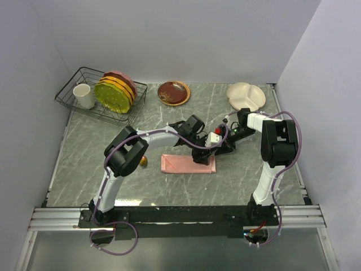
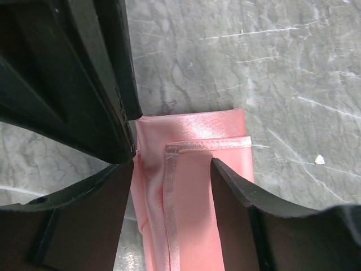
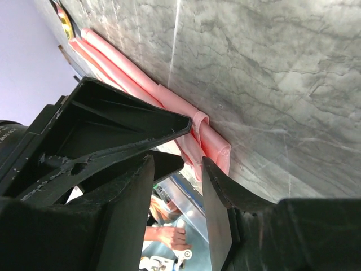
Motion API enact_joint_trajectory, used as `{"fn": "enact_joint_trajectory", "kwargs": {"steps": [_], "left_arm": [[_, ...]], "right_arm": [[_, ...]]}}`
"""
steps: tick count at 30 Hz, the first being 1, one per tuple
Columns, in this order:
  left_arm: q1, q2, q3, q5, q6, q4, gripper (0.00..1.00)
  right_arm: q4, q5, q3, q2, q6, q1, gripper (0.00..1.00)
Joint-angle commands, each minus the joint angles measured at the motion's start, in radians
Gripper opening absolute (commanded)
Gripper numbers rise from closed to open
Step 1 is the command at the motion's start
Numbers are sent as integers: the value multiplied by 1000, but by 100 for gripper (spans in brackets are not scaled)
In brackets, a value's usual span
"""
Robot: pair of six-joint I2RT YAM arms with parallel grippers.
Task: Fold the napkin into a case and place the utensils inside
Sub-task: Stuff the top corner of the smaller-rectangle-folded napkin into the folded napkin.
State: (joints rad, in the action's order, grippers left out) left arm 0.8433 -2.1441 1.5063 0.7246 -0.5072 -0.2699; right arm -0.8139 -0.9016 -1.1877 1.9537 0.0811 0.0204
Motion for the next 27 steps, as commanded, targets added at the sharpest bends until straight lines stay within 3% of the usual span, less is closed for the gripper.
{"fn": "enact_joint_trajectory", "kwargs": {"steps": [1,4,15,27], "left_arm": [[7,33,-1,6,-13,51,63],[8,26,9,16,-20,26,61],[8,64,5,38,10,32,36],[42,133,-77,-28,74,103,10]], "right_arm": [[19,4,-7,-9,12,-10,48],[24,4,-7,8,16,-10,50],[21,6,8,2,31,-8,50],[-14,-19,2,-21,36,21,52]]}}
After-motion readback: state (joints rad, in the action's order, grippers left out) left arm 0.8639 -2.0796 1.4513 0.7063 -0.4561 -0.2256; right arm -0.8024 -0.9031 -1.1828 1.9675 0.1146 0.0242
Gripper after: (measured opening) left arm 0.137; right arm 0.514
